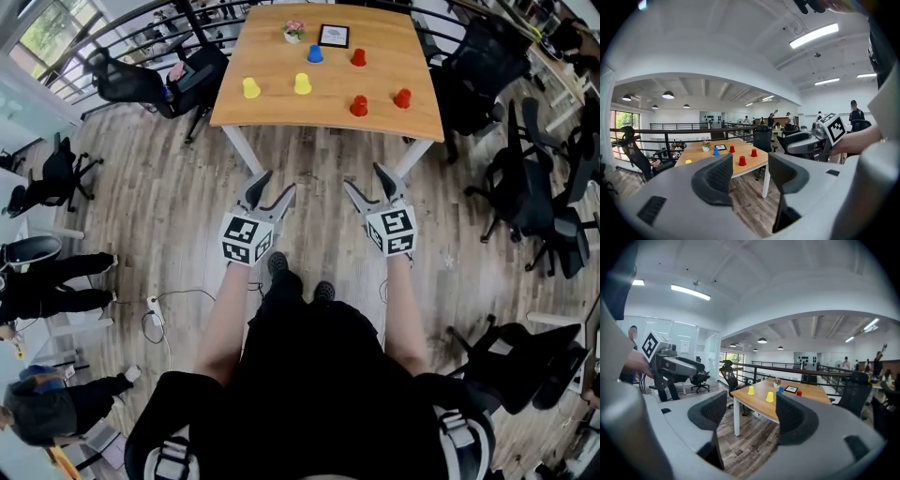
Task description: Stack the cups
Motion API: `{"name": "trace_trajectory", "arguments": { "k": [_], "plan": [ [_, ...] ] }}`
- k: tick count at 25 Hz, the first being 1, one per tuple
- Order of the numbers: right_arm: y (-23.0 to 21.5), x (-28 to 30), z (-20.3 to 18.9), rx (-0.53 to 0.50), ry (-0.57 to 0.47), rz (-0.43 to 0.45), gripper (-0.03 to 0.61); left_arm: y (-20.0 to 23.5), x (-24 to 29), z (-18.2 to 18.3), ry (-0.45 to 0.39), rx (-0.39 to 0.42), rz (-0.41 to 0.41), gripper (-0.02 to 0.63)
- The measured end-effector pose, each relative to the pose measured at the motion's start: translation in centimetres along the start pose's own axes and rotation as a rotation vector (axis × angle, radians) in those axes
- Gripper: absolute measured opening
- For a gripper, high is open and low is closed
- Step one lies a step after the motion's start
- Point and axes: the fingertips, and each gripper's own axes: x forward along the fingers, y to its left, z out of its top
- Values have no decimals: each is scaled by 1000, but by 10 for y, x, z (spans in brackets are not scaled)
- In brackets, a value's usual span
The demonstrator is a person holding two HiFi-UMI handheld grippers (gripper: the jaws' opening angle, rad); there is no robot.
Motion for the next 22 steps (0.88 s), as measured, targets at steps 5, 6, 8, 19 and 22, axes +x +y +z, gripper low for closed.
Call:
{"name": "trace_trajectory", "arguments": {
  "k": [5,6,8,19,22],
  "plan": [
    [1,12,3,-9,8,-7,342,8,6,-1,-3,0,-24,241],
    [0,15,4,-10,8,-12,342,10,9,-1,-1,5,-30,241],
    [-4,22,7,-6,11,-24,342,18,16,0,2,8,-40,241],
    [-34,80,14,17,49,-105,316,84,63,-2,-6,-44,-69,245],
    [-43,101,20,20,46,-134,311,108,79,-1,-4,-36,-84,245]
  ]
}}
